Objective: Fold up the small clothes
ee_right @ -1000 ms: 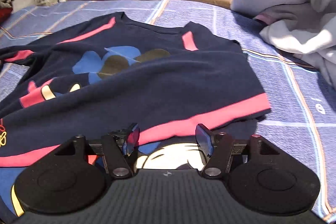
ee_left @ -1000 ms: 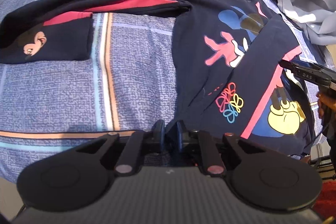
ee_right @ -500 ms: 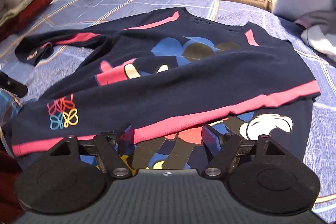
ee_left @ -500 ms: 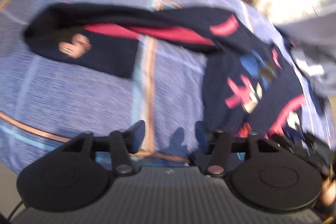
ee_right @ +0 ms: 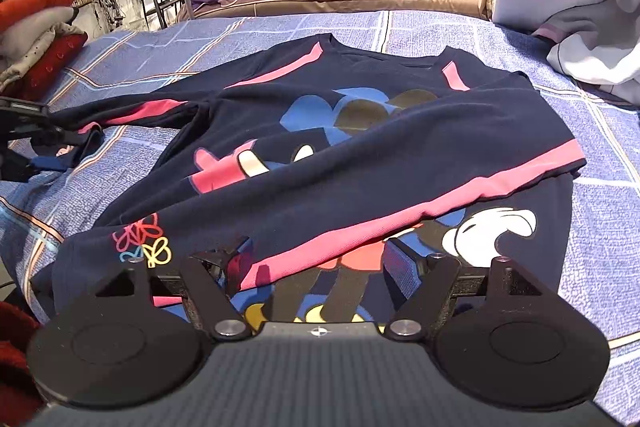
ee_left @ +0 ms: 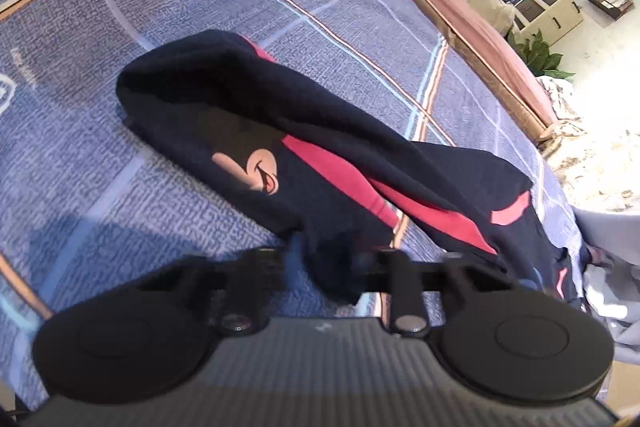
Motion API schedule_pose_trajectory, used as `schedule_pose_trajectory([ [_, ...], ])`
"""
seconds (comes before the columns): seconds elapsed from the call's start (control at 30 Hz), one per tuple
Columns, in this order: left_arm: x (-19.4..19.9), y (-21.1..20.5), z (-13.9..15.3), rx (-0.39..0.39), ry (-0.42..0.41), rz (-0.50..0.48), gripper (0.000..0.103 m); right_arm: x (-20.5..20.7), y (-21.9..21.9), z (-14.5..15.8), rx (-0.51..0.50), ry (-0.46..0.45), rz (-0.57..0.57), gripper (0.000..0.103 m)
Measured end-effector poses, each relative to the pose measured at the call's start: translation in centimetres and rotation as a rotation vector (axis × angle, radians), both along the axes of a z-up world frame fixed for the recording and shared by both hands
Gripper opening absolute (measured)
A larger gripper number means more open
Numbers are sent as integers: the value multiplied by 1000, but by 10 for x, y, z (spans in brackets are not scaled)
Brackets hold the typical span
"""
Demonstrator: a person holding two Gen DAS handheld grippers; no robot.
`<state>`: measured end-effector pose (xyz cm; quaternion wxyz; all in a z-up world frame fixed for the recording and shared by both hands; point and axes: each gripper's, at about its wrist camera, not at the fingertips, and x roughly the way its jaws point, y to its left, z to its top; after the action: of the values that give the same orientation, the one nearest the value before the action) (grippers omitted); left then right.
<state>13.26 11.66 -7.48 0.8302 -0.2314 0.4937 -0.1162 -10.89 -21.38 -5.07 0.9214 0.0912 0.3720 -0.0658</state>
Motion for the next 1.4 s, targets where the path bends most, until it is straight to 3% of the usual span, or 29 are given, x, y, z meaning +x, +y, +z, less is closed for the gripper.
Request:
schedule_pose_trajectory([
  [0.1, 7, 3, 10, 26, -34, -15, 1, -2, 2, 0, -2, 11, -7, 103],
  [0.23, 5, 34, 86, 245, -296, 53, 1, -8, -3, 5, -1, -8, -23, 103],
  [0.43, -16, 82, 222, 296, -560, 111, 0, -2, -9, 2, 54, -16, -45, 103],
  [0.5, -27, 88, 247, 312, -623, 125, 0, 1, -5, 3, 62, -28, -32, 103],
  [0.57, -30, 87, 260, 341, -622, 99, 2, 3, 0, 4, 64, -36, -5, 103],
  [0.63, -29, 81, 251, 361, -563, 52, 8, 5, 5, 5, 71, -41, 18, 103],
  [0.7, -29, 75, 231, 399, -485, -11, 43, 7, 8, 4, 69, -37, 38, 103],
  [0.77, -27, 63, 199, 477, -440, -74, 55, 7, 10, 6, 55, -32, 41, 103],
  [0.87, -15, 56, 140, 632, -356, -117, 55, 5, 8, 7, 47, -23, 30, 103],
  [0.93, -16, 68, 110, 690, -303, -84, 55, 3, 5, 6, 44, -9, 15, 103],
  [1.03, -19, 93, 92, 666, -279, 12, 55, 1, 2, 5, 37, 8, 0, 103],
  [1.1, -27, 114, 82, 586, -288, 23, 62, 4, 3, 3, 39, 21, -3, 103],
  [1.23, -19, 124, 55, 459, -290, -10, 60, 14, 8, -3, 59, 42, 23, 103],
  [1.27, -14, 123, 48, 431, -281, -27, 53, 17, 12, -2, 54, 42, 37, 103],
  [1.3, -7, 121, 44, 413, -261, -38, 33, 19, 16, -1, 46, 38, 51, 103],
  [1.37, 0, 115, 40, 376, -228, -54, 6, 20, 21, 2, 31, 22, 65, 103],
  [1.4, 2, 114, 43, 363, -239, -40, 6, 19, 23, 4, 26, 14, 68, 103],
])
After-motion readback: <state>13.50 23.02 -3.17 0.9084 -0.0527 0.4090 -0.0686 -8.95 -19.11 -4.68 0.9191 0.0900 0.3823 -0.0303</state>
